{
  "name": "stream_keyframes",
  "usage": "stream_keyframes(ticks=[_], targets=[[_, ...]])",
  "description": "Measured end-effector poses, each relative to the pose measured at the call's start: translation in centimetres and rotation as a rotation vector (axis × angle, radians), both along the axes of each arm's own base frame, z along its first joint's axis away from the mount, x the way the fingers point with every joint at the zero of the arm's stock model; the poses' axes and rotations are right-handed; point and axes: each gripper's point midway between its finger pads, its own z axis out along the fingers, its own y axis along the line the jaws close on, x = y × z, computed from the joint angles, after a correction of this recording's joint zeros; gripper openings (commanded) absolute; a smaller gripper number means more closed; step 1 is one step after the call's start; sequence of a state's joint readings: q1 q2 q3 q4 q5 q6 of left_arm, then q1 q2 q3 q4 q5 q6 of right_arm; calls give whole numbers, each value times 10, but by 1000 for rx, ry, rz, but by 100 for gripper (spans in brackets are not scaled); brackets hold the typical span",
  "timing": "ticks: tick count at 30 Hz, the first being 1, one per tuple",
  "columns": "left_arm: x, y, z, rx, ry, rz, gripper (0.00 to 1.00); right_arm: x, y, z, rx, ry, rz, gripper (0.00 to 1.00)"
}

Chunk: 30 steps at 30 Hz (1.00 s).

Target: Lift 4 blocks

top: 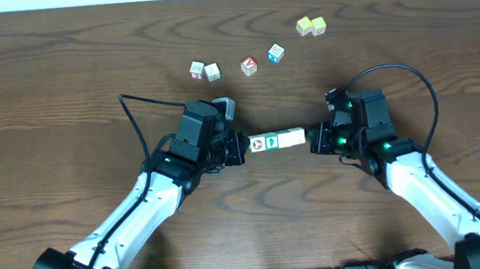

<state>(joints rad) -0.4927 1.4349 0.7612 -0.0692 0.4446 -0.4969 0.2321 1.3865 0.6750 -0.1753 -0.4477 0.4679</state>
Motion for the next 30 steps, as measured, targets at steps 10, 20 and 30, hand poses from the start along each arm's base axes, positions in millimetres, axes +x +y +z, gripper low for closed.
stream_keyframes(ticks=[10,20,30], targets=[[1,1,-1,2,5,10,7,-3,-1,12,8,-23,-1,1],[0,1,-1,-1,9,15,7,-3,-1,12,7,-21,-1,1],[0,1,-1,-4,16,21,7,-4,-1,11,6,-16,-1,1]])
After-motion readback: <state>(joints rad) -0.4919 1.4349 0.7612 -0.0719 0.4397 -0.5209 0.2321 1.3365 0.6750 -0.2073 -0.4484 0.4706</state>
